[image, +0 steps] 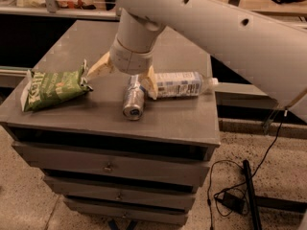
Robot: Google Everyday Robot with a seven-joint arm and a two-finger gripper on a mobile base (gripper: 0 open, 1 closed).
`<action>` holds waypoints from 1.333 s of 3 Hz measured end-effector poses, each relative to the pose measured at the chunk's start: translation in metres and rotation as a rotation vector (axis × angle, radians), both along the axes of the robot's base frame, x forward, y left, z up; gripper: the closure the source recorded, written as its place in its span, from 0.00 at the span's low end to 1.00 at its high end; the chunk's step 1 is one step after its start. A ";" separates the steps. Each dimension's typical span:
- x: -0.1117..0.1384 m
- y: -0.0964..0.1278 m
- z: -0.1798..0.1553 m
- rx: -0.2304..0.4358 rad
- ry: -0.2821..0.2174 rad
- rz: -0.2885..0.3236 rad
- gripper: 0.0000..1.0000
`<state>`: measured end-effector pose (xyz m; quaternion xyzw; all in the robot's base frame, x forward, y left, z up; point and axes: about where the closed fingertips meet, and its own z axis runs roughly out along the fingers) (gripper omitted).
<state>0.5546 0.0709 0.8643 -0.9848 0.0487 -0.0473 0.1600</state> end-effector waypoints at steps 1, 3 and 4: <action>0.002 -0.014 -0.006 -0.023 0.021 -0.015 0.00; -0.012 -0.016 -0.019 -0.066 0.062 -0.005 0.00; -0.014 -0.009 -0.024 -0.072 0.071 0.004 0.16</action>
Offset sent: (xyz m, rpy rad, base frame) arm -0.0100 -0.0314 -0.0180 -0.0646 0.0752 -0.0241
